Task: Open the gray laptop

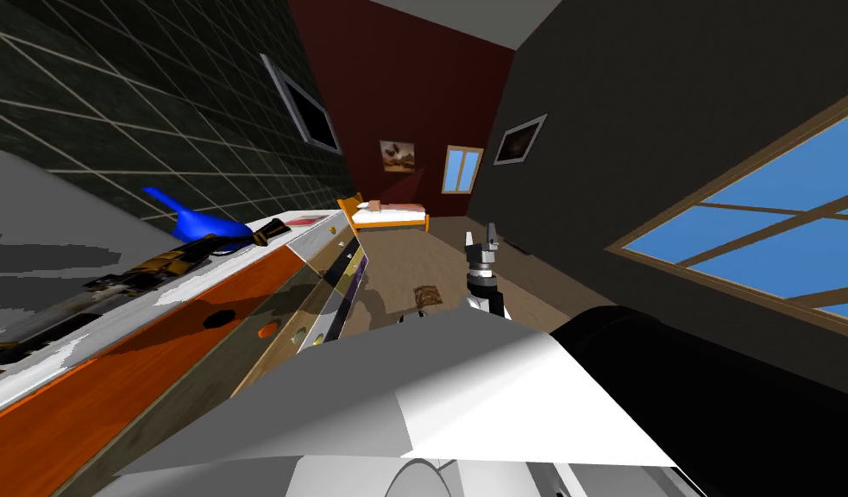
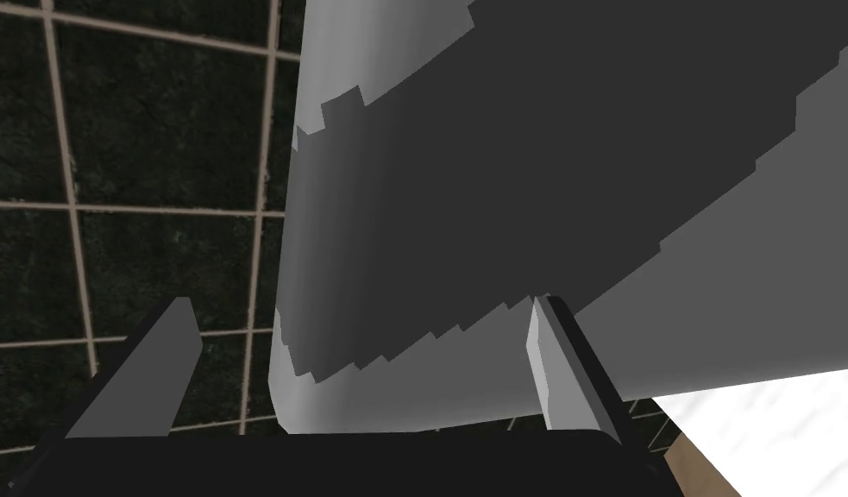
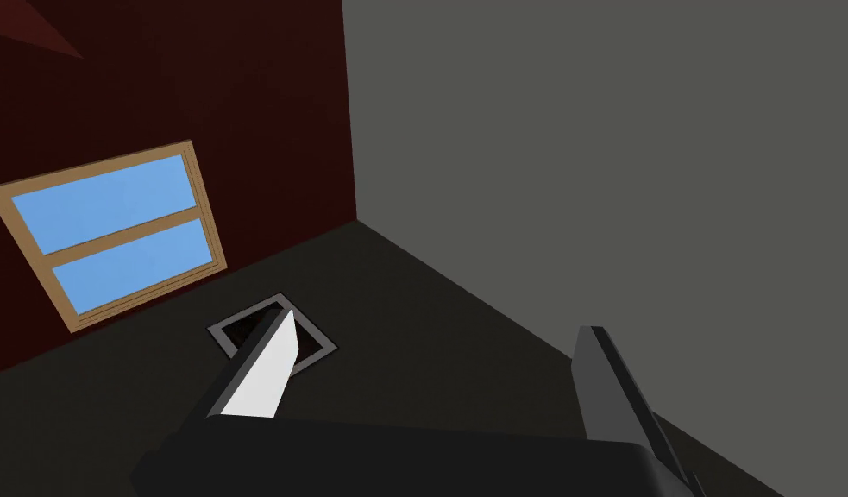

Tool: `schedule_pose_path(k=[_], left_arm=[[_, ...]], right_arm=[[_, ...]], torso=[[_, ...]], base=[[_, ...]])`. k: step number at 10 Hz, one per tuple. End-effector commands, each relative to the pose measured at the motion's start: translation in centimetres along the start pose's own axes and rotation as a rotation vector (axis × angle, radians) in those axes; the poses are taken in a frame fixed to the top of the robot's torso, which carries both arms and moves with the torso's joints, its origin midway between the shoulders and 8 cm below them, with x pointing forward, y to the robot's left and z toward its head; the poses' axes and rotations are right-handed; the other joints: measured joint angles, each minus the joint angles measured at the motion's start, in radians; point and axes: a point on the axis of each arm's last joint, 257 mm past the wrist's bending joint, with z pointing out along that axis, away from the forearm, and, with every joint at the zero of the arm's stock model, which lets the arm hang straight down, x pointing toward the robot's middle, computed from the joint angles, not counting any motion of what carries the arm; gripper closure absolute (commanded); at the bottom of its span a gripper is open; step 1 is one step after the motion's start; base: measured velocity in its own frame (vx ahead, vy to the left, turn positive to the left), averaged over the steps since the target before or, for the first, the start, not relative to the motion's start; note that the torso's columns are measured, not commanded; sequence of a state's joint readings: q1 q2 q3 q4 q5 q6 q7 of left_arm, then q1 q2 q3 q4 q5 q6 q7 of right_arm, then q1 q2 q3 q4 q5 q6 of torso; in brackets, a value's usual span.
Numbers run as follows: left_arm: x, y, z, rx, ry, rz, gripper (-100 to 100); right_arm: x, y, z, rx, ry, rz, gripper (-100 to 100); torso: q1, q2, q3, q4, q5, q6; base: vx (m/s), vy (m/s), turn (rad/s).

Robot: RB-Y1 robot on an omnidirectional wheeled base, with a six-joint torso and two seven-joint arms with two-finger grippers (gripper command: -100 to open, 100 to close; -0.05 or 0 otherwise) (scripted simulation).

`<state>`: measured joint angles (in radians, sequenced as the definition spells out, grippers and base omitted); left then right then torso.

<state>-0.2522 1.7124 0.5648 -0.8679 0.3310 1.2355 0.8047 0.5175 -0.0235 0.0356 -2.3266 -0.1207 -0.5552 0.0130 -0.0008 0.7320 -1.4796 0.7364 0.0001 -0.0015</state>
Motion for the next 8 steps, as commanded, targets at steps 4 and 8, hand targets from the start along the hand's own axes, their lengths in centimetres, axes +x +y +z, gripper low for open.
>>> schedule_pose_path(k=[4,8], left_arm=[[2.9,0.6,-0.7,-0.024,0.109,0.038,100],[2.4,0.9,-1.4,-0.059,0.088,0.027,100]], right_arm=[[0.0,0.0,0.0,0.000,0.000,0.000,0],[0.0,0.0,0.0,0.000,0.000,0.000,0]], torso=[[-0.001,0.002,0.002,0.000,0.000,0.004],[0.010,0.010,0.006,0.001,0.003,0.007]], base=[[0.153,-0.071,0.260],[0.040,0.038,0.001]])
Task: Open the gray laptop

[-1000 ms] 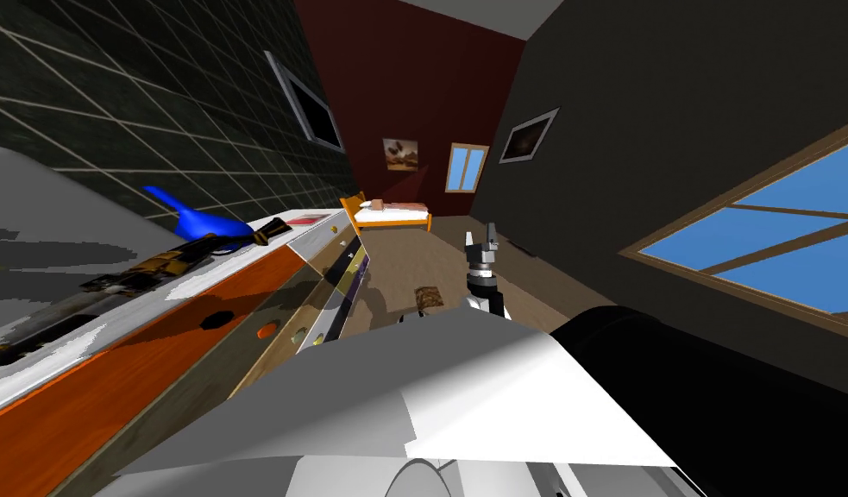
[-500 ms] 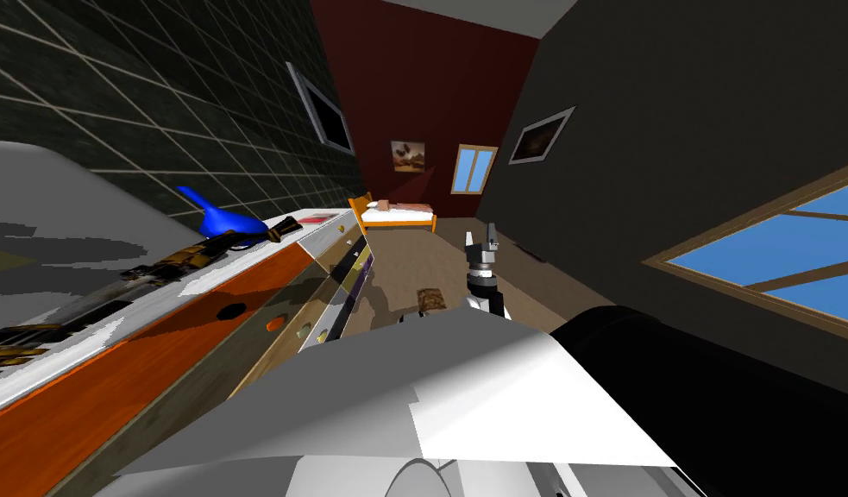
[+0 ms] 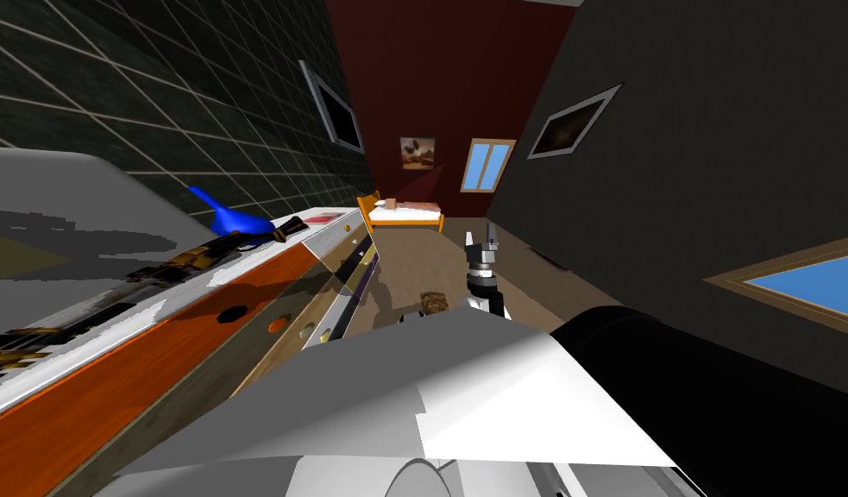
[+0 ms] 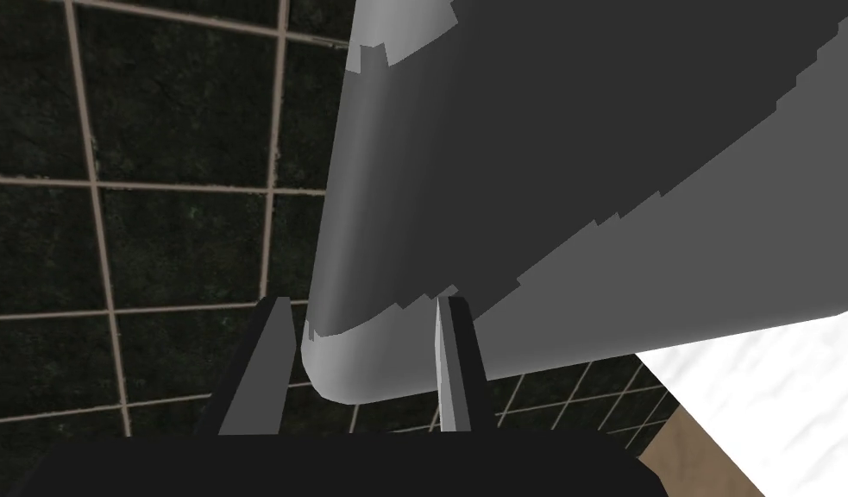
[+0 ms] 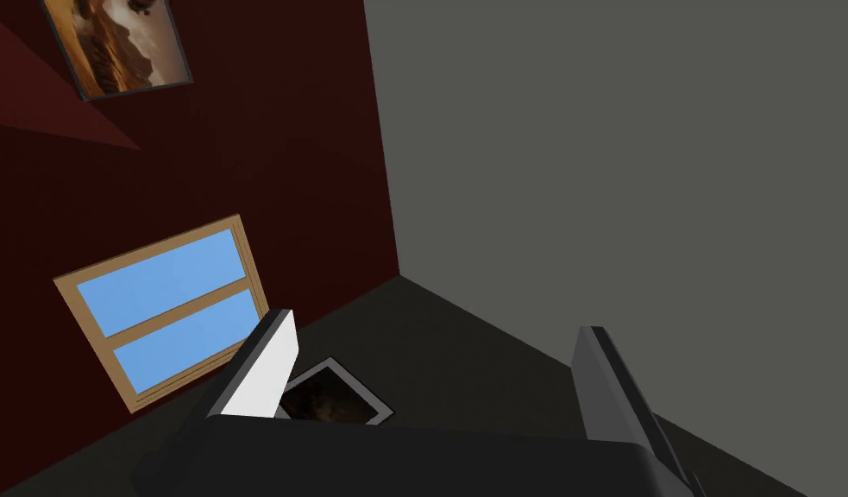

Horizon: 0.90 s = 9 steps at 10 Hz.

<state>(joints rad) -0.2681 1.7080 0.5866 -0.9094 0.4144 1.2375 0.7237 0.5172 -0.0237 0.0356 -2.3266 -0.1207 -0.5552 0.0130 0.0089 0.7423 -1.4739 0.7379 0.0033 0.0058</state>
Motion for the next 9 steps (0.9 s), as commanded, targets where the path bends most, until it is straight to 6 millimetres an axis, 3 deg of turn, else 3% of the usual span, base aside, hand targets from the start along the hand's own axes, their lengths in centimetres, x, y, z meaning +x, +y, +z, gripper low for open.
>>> schedule_pose_path(k=[1,5,9], left_arm=[[-1.2,0.4,-0.6,-0.046,-0.042,-0.031,100],[-2.7,0.7,-1.8,-0.098,-0.096,-0.072,100],[-4.1,1.6,-2.6,-0.152,-0.151,-0.092,100]], right_arm=[[0.0,0.0,0.0,0.000,0.000,0.000,0],[0.0,0.0,0.0,0.000,0.000,0.000,0],[0.0,0.0,0.0,0.000,0.000,0.000,0]], torso=[[0.002,-0.001,0.000,0.000,0.002,-0.004],[-0.006,-0.008,-0.003,-0.002,0.003,-0.006],[0.001,-0.008,-0.003,-0.003,0.005,-0.003]], base=[[-0.079,0.201,-0.250],[-0.103,0.161,-0.160],[-0.062,0.092,-0.130]])
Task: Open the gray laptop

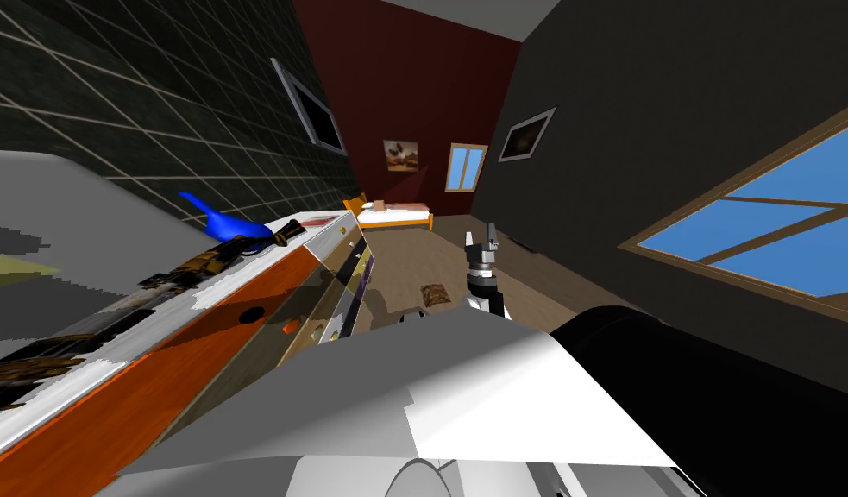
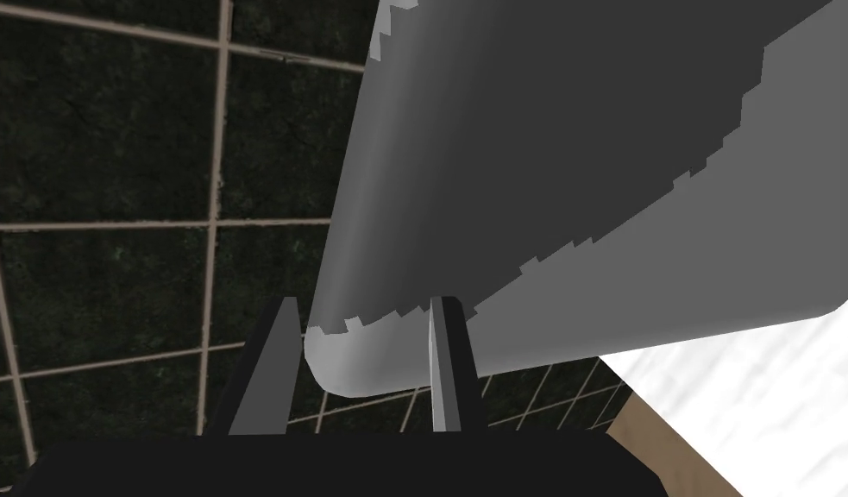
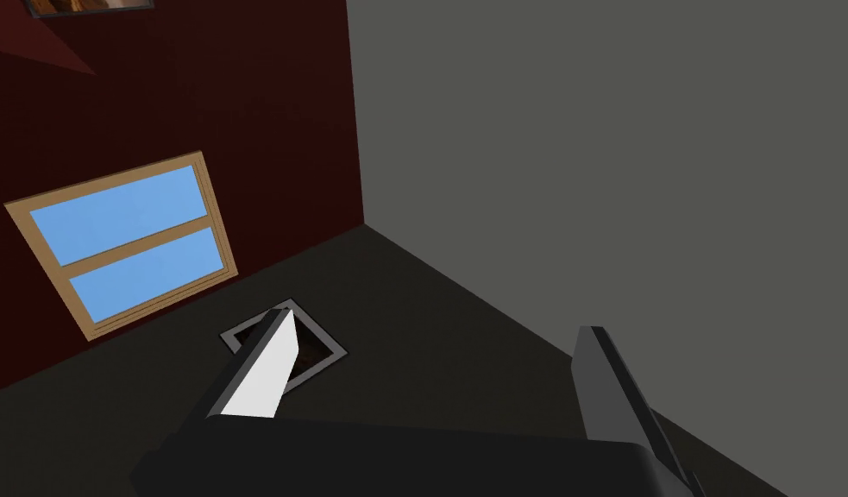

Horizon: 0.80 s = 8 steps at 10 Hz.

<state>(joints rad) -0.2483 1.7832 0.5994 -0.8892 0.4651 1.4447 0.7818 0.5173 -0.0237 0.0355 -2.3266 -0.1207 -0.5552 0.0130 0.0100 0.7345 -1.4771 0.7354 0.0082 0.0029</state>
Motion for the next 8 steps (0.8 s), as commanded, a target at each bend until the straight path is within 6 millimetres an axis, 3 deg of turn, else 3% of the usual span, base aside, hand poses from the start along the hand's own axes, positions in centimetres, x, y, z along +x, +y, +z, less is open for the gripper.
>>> schedule_pose_path(k=[1,6,8], left_arm=[[-1.1,0.7,-0.7,-0.047,-0.044,-0.031,100],[-3.3,1.8,-2.2,-0.123,-0.127,-0.071,100],[-3.3,1.8,-2.2,-0.123,-0.127,-0.071,100]], right_arm=[[0.0,0.0,0.0,0.000,0.000,0.000,0],[0.0,0.0,0.0,0.000,0.000,0.000,0],[0.0,0.0,0.0,0.000,0.000,0.000,0]], torso=[[0.002,0.000,0.000,0.001,0.000,-0.002],[0.001,0.001,0.002,0.000,0.002,-0.002],[-0.002,0.001,0.003,0.001,0.003,-0.006]], base=[[-0.123,0.166,-0.225],[-0.112,0.137,-0.166],[-0.020,0.033,-0.008]])
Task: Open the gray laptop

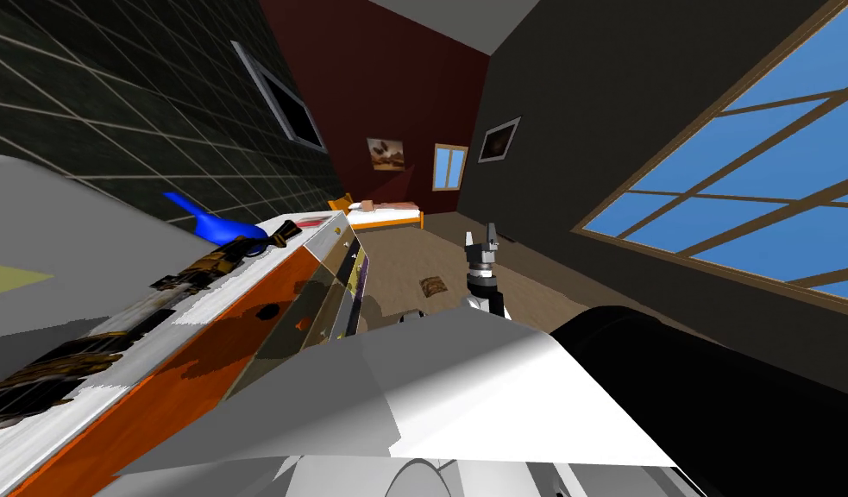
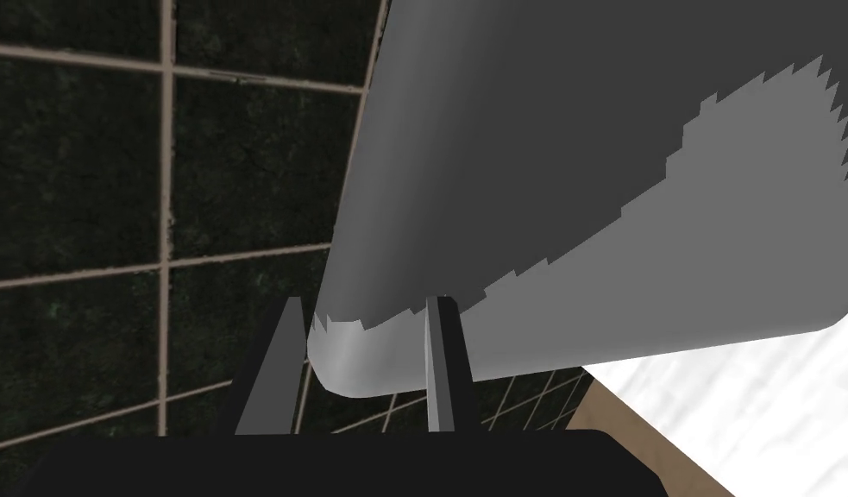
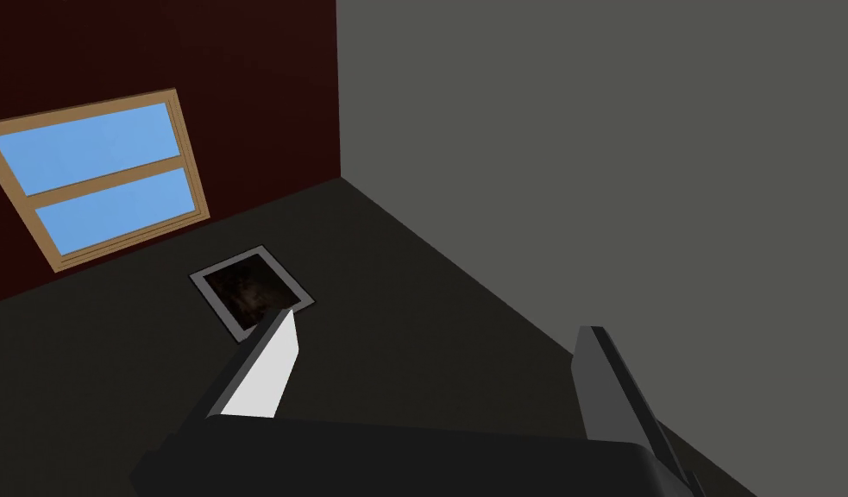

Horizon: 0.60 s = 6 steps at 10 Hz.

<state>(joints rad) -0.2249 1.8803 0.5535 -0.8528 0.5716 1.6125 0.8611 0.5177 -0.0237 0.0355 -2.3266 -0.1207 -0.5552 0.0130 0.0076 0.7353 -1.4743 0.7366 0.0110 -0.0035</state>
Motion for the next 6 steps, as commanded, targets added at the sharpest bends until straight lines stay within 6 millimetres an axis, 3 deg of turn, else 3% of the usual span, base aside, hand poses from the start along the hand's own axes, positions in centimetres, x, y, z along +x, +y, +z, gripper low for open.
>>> schedule_pose_path(k=[1,4,6], left_arm=[[-0.4,0.8,0.5,-0.017,-0.014,0.001,100],[-1.9,1.1,-0.9,-0.059,-0.064,-0.038,100],[-2.4,1.6,-0.9,-0.076,-0.084,-0.038,100]], right_arm=[[0.0,0.0,0.0,0.000,0.000,0.000,0],[0.0,0.0,0.0,0.000,0.000,0.000,0],[0.0,0.0,0.0,0.000,0.000,0.000,0]], torso=[[-0.002,0.001,0.001,0.000,0.000,0.000],[0.006,0.004,0.001,0.001,0.000,0.005],[0.006,0.001,0.000,0.001,0.000,0.000]], base=[[0.021,-0.013,0.025],[-0.116,0.098,-0.206],[-0.085,0.108,-0.076]])
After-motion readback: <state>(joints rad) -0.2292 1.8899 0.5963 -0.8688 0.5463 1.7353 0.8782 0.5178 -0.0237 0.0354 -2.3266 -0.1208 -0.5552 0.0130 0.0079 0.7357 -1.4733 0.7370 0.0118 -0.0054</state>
